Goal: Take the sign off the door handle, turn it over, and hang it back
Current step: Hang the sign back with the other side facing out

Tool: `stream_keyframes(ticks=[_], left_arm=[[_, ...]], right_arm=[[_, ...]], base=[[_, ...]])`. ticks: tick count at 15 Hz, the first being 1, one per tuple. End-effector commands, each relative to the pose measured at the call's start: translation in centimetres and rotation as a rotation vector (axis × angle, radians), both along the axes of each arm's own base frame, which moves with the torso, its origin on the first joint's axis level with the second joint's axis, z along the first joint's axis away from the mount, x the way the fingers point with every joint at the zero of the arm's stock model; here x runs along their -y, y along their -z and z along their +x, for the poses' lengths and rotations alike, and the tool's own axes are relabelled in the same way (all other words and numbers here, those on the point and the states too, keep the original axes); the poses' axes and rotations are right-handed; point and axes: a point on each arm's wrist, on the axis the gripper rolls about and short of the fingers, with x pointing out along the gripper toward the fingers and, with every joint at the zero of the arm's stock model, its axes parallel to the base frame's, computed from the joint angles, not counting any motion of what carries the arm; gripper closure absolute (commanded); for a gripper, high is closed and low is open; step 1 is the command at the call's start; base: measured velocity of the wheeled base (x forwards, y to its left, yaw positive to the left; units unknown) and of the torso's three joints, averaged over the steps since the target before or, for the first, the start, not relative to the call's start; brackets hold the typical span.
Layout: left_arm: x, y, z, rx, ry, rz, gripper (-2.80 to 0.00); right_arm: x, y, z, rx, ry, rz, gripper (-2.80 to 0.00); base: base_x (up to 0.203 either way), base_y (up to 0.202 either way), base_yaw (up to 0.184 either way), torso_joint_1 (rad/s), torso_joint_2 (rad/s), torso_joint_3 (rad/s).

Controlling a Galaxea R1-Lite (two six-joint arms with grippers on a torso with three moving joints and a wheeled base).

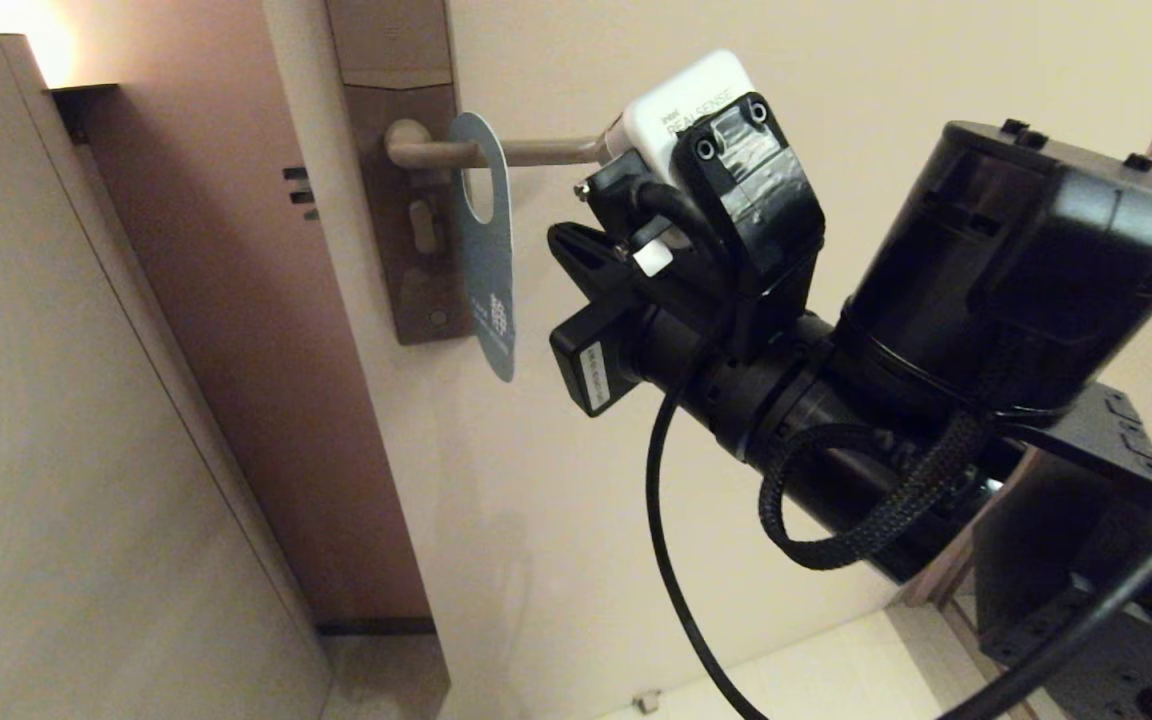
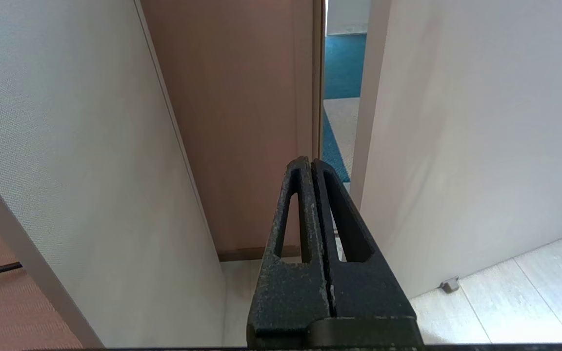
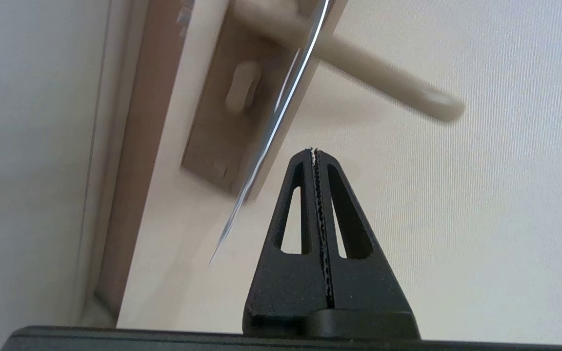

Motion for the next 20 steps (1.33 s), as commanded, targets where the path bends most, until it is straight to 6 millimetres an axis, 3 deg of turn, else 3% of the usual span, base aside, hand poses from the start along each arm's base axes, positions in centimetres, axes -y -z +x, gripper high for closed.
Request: stream_keyframes(ticks=[1,5,9,20], left_arm=[[0.0,0.0,0.0,0.0,0.001,0.001,0.0],[0.0,0.0,0.0,0.0,0.001,0.001,0.0],[0.0,0.0,0.0,0.0,0.001,0.001,0.0],[0.0,0.0,0.0,0.0,0.001,0.001,0.0]], right_arm=[[-1.5,1.4,1.2,-0.005,0.006,-0.013,0.0],[-3.7,3.0,2.8,0.01,0.007,0.001,0.0],[-5.6,2.6,4.1,0.054,0.01,0.053,0.0],[-7.1,2.5,4.8,0.111,0.016,0.068,0.0]], base=[[0.0,0.0,0.0,0.0,0.0,0.0],[0.0,0.0,0.0,0.0,0.0,0.0],[0.0,0.0,0.0,0.0,0.0,0.0],[0.0,0.0,0.0,0.0,0.0,0.0]])
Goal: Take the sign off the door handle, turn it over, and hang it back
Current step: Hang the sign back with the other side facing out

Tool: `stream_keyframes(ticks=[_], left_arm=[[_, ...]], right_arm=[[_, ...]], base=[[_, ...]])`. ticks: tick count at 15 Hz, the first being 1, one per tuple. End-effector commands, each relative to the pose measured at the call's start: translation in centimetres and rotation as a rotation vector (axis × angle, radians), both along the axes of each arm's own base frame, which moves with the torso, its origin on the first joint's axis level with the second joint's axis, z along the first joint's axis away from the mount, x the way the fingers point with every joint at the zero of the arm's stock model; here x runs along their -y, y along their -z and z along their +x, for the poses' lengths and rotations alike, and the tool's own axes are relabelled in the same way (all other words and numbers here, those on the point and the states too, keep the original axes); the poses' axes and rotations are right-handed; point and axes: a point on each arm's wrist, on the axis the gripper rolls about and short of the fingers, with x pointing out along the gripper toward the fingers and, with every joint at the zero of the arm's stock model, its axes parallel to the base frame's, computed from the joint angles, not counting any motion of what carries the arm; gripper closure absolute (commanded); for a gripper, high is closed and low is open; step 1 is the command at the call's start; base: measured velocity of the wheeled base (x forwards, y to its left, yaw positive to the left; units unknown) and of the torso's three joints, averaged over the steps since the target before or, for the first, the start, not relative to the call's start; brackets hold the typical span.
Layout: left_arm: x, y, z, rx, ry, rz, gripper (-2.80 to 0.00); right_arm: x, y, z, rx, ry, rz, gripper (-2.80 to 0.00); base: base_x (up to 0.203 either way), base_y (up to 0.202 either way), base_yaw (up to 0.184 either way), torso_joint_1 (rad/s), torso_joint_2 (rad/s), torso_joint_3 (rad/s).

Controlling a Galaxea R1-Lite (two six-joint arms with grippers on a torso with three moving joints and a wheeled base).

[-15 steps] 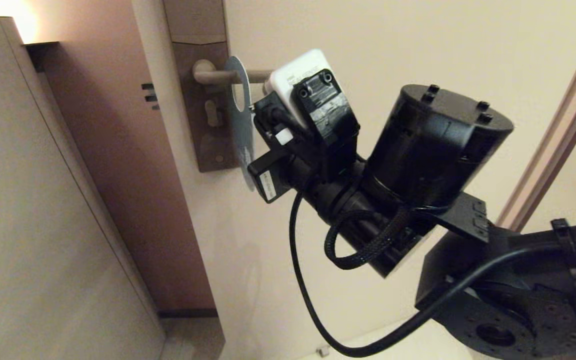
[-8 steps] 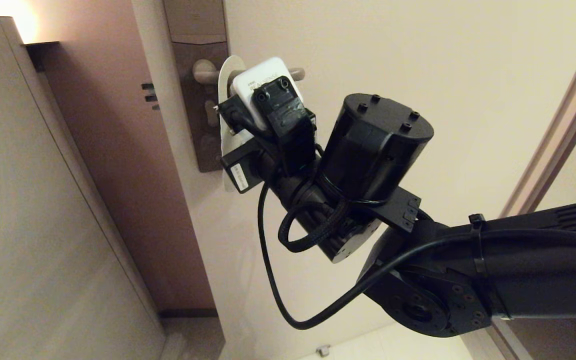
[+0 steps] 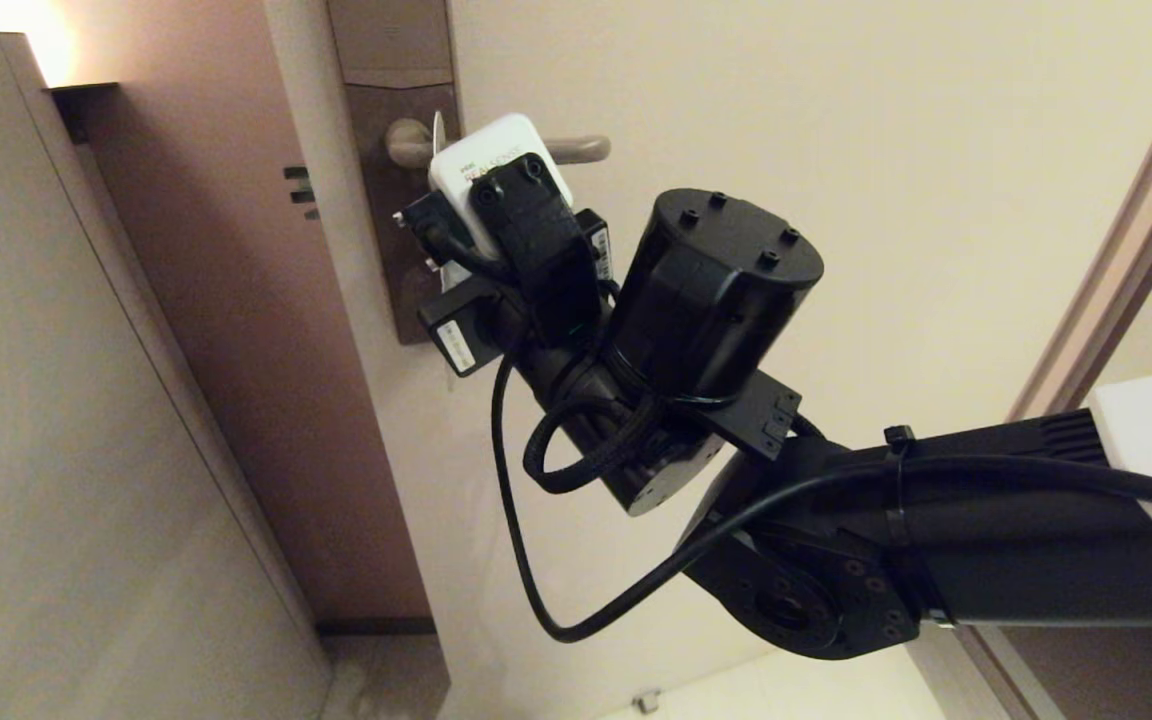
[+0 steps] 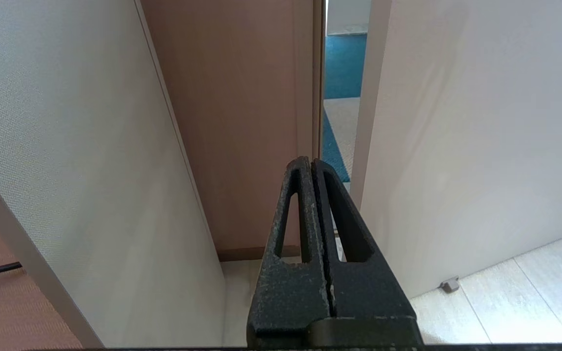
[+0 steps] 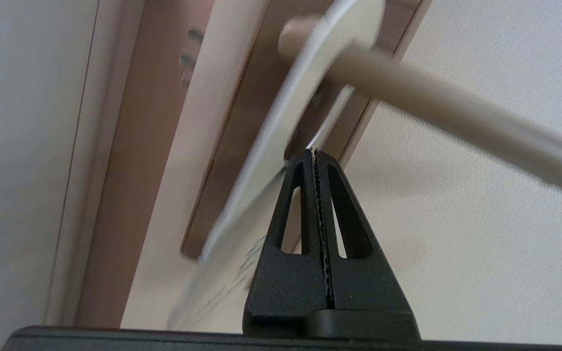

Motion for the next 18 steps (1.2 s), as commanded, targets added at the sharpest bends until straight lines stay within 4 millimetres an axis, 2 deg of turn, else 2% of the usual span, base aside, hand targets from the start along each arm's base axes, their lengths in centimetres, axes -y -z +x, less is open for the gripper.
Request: stream_keyframes(ticks=[1,7,14,18], left_arm=[[0.0,0.0,0.0,0.0,0.001,0.001,0.0],[0.0,0.0,0.0,0.0,-0.001,0.001,0.0],[0.0,0.0,0.0,0.0,0.001,0.0,0.0],[0.0,0.0,0.0,0.0,0.001,0.001,0.0]], right_arm=[[-0.4,0.5,0.2,0.015,0.005,0.002,0.0],[-0.7,0.8,0.2,0.043,0.011,-0.022,0.0],[-2.9,1.0,-1.6,0.071,-0.06,-0.028,0.0],[-3.7,1.6,-1.7,0.094,-0.07,-0.014,0.0]], base=[[0.0,0.0,0.0,0.0,0.0,0.0],[0.0,0.0,0.0,0.0,0.0,0.0],[0.0,0.0,0.0,0.0,0.0,0.0],[0.0,0.0,0.0,0.0,0.0,0.0]])
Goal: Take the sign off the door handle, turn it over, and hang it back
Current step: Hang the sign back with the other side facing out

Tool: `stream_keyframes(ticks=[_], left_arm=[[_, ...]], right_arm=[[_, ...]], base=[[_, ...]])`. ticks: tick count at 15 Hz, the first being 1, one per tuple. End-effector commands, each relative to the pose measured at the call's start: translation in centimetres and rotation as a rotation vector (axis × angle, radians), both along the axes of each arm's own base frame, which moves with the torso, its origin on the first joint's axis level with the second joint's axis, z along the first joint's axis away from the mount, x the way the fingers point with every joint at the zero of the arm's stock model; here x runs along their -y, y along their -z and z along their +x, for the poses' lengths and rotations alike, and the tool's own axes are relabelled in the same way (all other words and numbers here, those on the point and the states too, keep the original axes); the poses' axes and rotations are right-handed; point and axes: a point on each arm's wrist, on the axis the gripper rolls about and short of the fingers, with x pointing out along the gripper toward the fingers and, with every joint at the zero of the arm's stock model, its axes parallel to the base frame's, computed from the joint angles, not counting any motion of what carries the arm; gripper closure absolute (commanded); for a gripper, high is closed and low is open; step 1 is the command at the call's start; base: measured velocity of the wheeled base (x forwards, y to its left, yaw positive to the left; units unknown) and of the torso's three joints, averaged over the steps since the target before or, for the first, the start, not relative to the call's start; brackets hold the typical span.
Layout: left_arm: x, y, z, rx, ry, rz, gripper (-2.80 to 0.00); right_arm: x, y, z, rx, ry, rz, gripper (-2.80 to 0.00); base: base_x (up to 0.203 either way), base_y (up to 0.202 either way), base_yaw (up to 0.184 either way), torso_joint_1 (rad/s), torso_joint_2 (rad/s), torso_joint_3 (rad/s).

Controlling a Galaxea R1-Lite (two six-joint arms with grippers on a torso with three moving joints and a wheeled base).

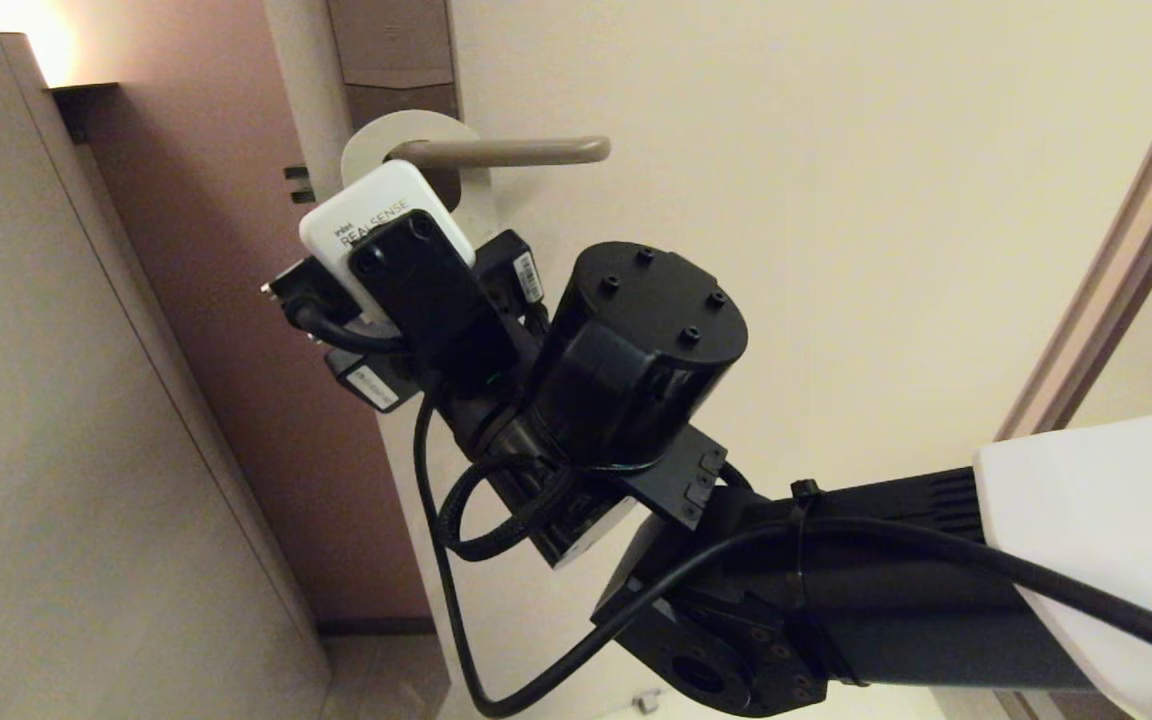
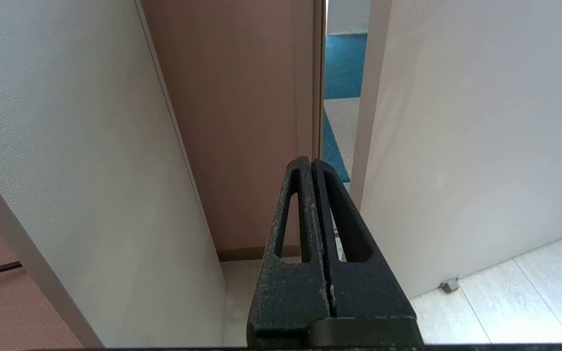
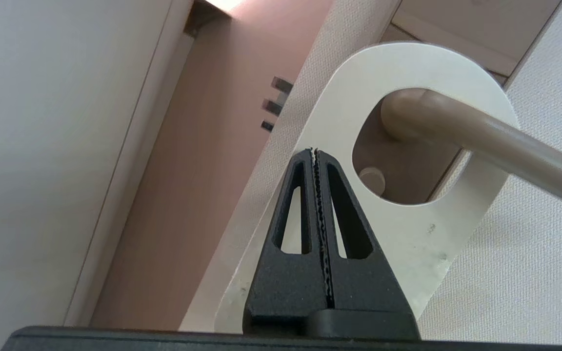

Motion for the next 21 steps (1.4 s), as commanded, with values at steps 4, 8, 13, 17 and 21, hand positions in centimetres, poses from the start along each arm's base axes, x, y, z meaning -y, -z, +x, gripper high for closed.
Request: stream_keyframes(ticks=[4,8,13,17,21], left_arm=[[0.0,0.0,0.0,0.0,0.0,0.001,0.0],[0.0,0.0,0.0,0.0,0.0,0.0,0.0],[0.0,0.0,0.0,0.0,0.0,0.001,0.0],[0.0,0.0,0.0,0.0,0.0,0.001,0.0],[0.0,0.0,0.0,0.0,0.0,0.001,0.0]], right_arm=[[-1.1,1.3,0.6,0.011,0.01,-0.001,0.0],[-2.0,1.5,1.3,0.022,0.022,0.02,0.0],[-1.6,2.4,2.9,0.005,0.097,0.007,0.0],[-1.6,3.1,3.3,-0.019,0.146,0.001,0.0],[-1.0,2.4,2.9,-0.017,0.142,0.002,0.0]], base=[[0.0,0.0,0.0,0.0,0.0,0.0],[0.0,0.0,0.0,0.0,0.0,0.0],[0.0,0.0,0.0,0.0,0.0,0.0],[0.0,0.0,0.0,0.0,0.0,0.0],[0.0,0.0,0.0,0.0,0.0,0.0]])
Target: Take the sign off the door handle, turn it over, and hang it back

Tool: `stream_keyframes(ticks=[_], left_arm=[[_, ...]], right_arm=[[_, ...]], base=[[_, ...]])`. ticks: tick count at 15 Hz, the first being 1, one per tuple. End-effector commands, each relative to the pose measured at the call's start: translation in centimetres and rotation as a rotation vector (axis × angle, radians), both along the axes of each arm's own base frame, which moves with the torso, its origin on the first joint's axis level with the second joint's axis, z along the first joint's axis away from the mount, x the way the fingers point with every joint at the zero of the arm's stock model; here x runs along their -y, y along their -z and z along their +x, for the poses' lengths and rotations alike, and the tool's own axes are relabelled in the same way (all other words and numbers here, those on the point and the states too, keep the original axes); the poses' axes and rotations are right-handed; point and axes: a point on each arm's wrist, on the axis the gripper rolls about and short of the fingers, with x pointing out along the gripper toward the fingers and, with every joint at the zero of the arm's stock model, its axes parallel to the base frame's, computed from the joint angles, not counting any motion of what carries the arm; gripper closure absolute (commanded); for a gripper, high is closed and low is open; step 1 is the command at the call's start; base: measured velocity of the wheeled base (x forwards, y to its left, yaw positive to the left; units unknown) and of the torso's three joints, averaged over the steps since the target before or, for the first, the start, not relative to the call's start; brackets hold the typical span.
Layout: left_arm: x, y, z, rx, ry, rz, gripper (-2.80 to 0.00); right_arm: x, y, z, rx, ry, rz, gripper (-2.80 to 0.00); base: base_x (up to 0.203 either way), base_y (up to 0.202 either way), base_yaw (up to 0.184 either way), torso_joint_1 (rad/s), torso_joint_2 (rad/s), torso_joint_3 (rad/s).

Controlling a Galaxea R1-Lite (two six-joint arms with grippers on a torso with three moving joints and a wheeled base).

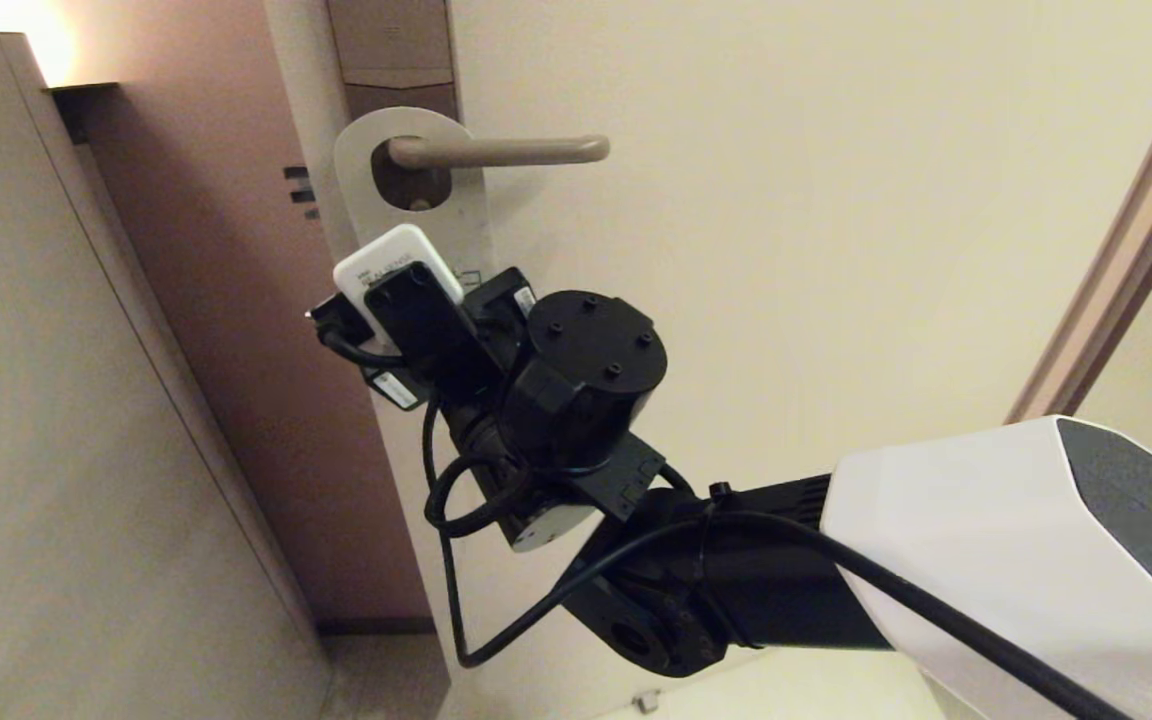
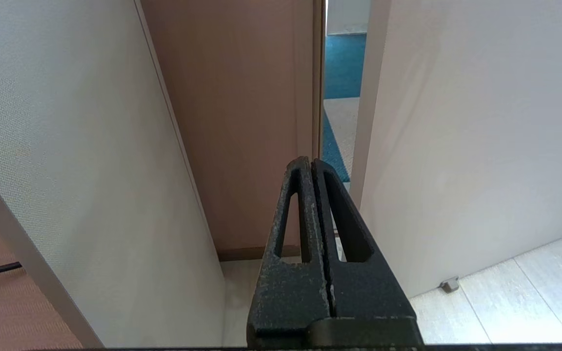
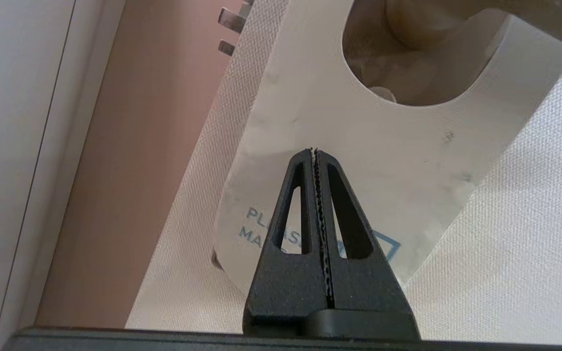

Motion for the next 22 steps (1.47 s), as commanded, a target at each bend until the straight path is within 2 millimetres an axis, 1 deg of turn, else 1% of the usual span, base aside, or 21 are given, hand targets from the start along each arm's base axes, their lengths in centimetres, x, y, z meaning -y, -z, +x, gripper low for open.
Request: stream_keyframes(ticks=[1,3,7,10,13,15,17,20,22], left_arm=[[0.0,0.0,0.0,0.0,0.0,-0.001,0.0],[0.0,0.0,0.0,0.0,0.0,-0.001,0.0],[0.0,0.0,0.0,0.0,0.0,0.0,0.0],[0.0,0.0,0.0,0.0,0.0,0.0,0.0],[0.0,0.0,0.0,0.0,0.0,0.001,0.0],[0.0,0.0,0.0,0.0,-0.001,0.001,0.0],[0.0,0.0,0.0,0.0,0.0,0.001,0.0],[0.0,0.0,0.0,0.0,0.0,-0.001,0.0],[0.0,0.0,0.0,0.0,0.0,0.001,0.0]], right_arm=[[0.6,-0.9,-0.4,0.008,0.002,0.009,0.0],[1.6,-1.7,-1.0,0.007,0.002,0.007,0.0],[4.3,-2.2,-2.6,-0.023,0.004,-0.037,0.0],[7.5,-2.4,-3.1,-0.047,0.032,-0.066,0.0],[11.1,-2.1,-2.9,-0.054,0.074,-0.079,0.0],[14.3,-1.3,-2.3,-0.073,0.101,-0.123,0.0],[18.1,-1.2,-1.3,-0.083,0.159,-0.14,0.0],[24.3,-1.3,0.7,-0.112,0.284,-0.115,0.0],[28.6,-1.3,1.4,-0.141,0.399,-0.077,0.0]], base=[[0.0,0.0,0.0,0.0,0.0,0.0],[0.0,0.0,0.0,0.0,0.0,0.0],[0.0,0.0,0.0,0.0,0.0,0.0],[0.0,0.0,0.0,0.0,0.0,0.0],[0.0,0.0,0.0,0.0,0.0,0.0],[0.0,0.0,0.0,0.0,0.0,0.0],[0.0,0.0,0.0,0.0,0.0,0.0],[0.0,0.0,0.0,0.0,0.0,0.0],[0.0,0.0,0.0,0.0,0.0,0.0]])
